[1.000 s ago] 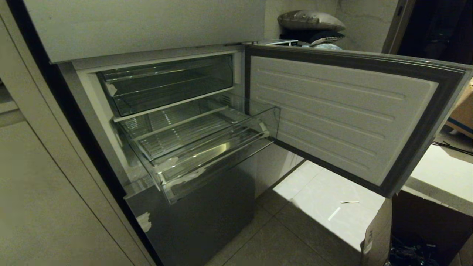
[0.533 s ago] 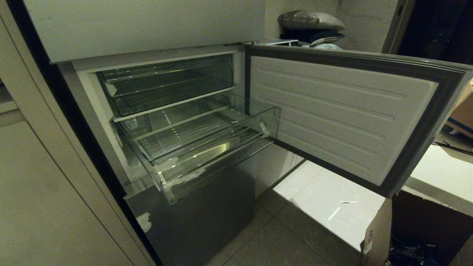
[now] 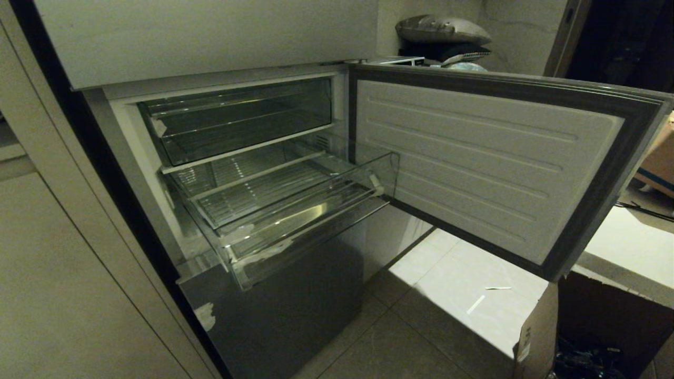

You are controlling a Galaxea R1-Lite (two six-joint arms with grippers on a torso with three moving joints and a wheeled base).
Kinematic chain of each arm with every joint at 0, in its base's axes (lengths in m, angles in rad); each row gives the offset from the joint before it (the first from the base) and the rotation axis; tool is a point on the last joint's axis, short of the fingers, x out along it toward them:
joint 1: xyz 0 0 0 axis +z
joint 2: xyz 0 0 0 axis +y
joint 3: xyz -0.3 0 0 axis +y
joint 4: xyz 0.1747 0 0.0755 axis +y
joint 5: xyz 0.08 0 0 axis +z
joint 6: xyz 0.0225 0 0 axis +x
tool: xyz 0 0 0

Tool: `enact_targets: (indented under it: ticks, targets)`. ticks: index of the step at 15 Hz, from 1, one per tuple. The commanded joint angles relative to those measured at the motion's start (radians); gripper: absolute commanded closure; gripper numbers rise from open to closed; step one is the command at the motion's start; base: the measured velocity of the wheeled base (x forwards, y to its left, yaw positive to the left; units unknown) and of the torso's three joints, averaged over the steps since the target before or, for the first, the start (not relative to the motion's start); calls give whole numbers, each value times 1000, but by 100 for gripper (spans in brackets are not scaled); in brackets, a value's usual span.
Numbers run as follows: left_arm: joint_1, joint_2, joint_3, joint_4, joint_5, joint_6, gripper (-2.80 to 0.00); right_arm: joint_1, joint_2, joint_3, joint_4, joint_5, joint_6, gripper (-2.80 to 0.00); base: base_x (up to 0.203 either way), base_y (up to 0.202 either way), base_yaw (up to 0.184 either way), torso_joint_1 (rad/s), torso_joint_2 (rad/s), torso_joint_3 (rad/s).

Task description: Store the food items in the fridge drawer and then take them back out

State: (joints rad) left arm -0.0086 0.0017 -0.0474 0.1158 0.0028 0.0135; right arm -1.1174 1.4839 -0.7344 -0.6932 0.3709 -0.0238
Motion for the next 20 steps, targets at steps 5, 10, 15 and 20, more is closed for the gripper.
enact_targets:
  ticks: [5,10,15,20]
  targets:
    - [-1,0,0,1,0,0,0,273,-525,340,-10,135,-18,0,0,0,0,0,0,0]
    - [0,0,0,1,0,0,0,685,-624,526,-20,148,-109,0,0,0,0,0,0,0]
    - [-1,0,0,1,0,0,0,800,-601,628,-96,148,-145,0,0,0,0,0,0,0]
    - [-1,0,0,1,0,0,0,805,-594,656,-135,146,-145,0,0,0,0,0,0,0]
